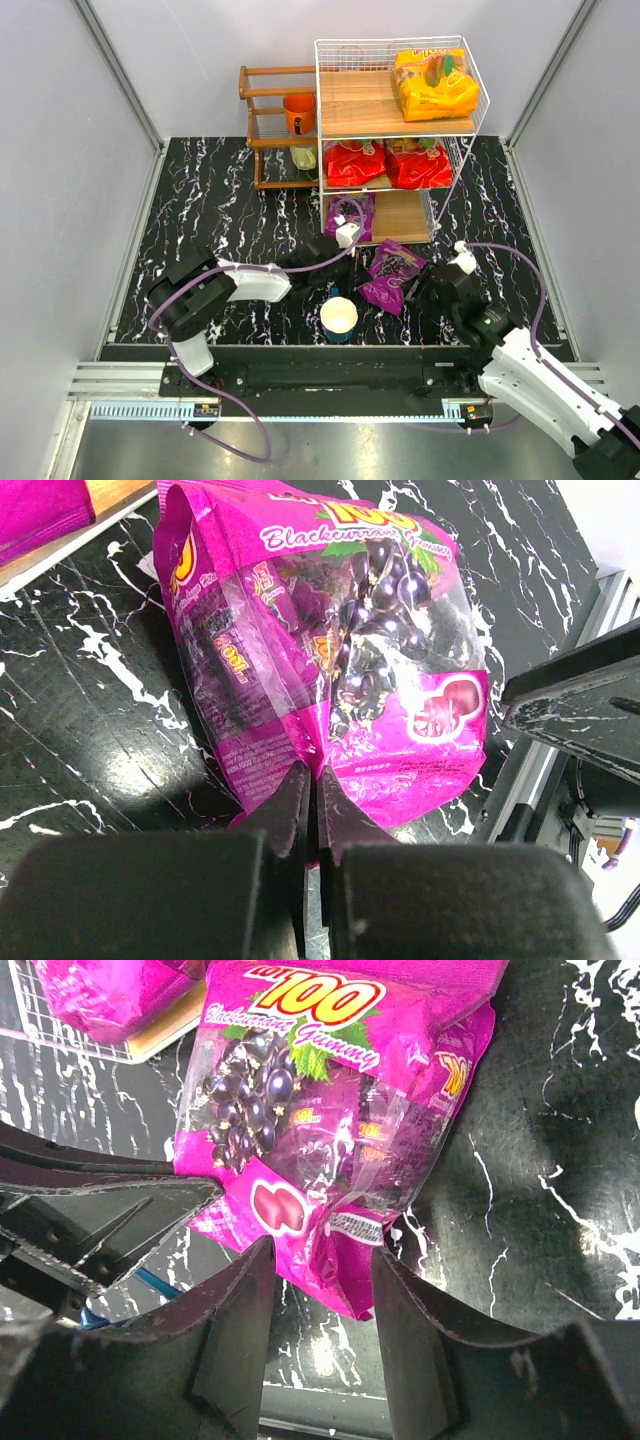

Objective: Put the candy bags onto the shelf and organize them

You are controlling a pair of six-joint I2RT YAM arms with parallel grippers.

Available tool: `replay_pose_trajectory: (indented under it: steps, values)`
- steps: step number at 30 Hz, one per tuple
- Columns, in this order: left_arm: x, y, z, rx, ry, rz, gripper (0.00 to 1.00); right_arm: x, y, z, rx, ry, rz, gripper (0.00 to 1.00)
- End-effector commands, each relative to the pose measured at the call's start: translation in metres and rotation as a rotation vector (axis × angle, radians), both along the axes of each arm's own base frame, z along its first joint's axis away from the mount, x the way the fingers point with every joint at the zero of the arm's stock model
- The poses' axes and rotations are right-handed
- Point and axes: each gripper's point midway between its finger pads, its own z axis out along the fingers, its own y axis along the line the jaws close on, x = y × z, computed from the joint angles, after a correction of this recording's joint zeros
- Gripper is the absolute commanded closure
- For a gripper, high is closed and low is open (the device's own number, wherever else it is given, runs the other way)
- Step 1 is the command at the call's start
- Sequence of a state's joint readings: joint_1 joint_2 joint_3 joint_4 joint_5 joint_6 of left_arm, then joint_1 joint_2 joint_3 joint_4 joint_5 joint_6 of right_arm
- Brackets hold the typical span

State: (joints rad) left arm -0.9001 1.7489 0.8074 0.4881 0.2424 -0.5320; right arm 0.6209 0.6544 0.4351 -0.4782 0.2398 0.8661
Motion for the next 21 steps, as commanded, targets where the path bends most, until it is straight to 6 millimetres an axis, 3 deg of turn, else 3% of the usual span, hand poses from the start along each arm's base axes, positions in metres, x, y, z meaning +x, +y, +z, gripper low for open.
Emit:
replay_pose_trajectory:
  steps: [1, 8, 12, 21]
  values:
    - [0.008, -0.024, 0.042, -0.097, -0.079, -0.023, 1.00, -0.005, -0.007, 0.000, 0.075, -0.010, -0.085, 0.49]
    - [0.012, -0.037, 0.048, -0.094, -0.075, -0.008, 1.00, -0.006, -0.011, 0.004, 0.020, -0.043, -0.129, 0.49]
    - [0.014, -0.043, 0.051, -0.102, -0.070, 0.000, 1.00, -0.010, 0.002, -0.002, -0.001, -0.051, -0.128, 0.49]
    - [0.012, -0.046, 0.050, -0.098, -0.057, 0.006, 1.00, -0.015, -0.007, -0.029, 0.015, -0.041, -0.206, 0.51]
